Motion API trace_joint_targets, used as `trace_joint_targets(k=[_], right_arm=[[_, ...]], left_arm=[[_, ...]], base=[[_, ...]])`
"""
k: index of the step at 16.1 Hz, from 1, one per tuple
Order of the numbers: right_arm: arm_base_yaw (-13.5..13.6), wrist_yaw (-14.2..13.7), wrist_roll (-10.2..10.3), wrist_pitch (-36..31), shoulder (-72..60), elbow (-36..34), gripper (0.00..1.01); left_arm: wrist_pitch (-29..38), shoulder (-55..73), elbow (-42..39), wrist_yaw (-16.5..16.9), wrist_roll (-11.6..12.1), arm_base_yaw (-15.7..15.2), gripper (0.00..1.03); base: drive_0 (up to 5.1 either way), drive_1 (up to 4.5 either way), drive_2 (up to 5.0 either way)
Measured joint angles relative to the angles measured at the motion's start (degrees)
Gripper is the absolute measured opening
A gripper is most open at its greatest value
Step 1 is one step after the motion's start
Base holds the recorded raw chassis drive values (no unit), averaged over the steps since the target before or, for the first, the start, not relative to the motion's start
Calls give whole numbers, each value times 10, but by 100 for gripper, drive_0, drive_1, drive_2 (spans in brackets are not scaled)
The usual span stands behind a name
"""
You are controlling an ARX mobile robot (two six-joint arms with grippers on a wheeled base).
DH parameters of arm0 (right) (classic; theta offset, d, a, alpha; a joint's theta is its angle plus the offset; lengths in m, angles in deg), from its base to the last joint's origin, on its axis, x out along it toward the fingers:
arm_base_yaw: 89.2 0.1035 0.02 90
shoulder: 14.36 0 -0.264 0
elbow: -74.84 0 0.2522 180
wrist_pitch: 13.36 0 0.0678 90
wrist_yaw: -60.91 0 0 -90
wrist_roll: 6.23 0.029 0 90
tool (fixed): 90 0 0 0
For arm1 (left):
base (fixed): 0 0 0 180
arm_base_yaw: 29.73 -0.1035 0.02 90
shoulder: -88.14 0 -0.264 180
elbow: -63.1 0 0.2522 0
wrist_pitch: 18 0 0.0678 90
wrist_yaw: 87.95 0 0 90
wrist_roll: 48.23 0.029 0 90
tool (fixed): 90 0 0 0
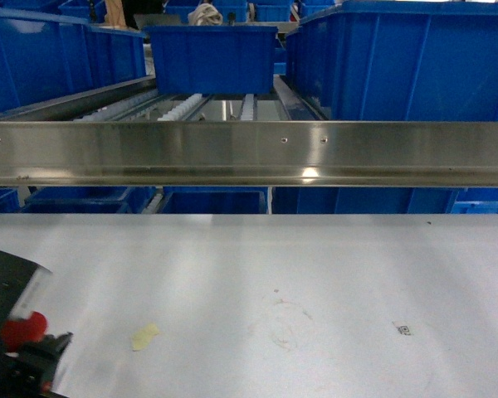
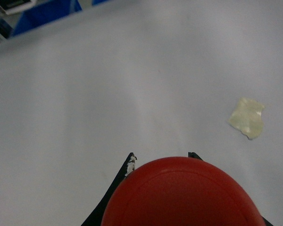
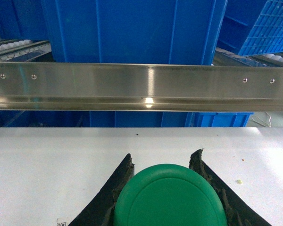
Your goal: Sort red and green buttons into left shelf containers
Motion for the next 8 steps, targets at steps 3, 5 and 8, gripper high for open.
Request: trace_joint_targets(k=[3,5,8], right_arm=[[0,0,0,0,0,0,31],[0,0,0,0,0,0,31],[0,0,0,0,0,0,31]], left_arm=[[2,-134,-50,2,0,-12,25],[-39,-296,-75,14,-4,-14,25],[-217,-568,-74,21,-26,-14,25]], base=[[0,0,0],[0,0,0],[0,0,0]])
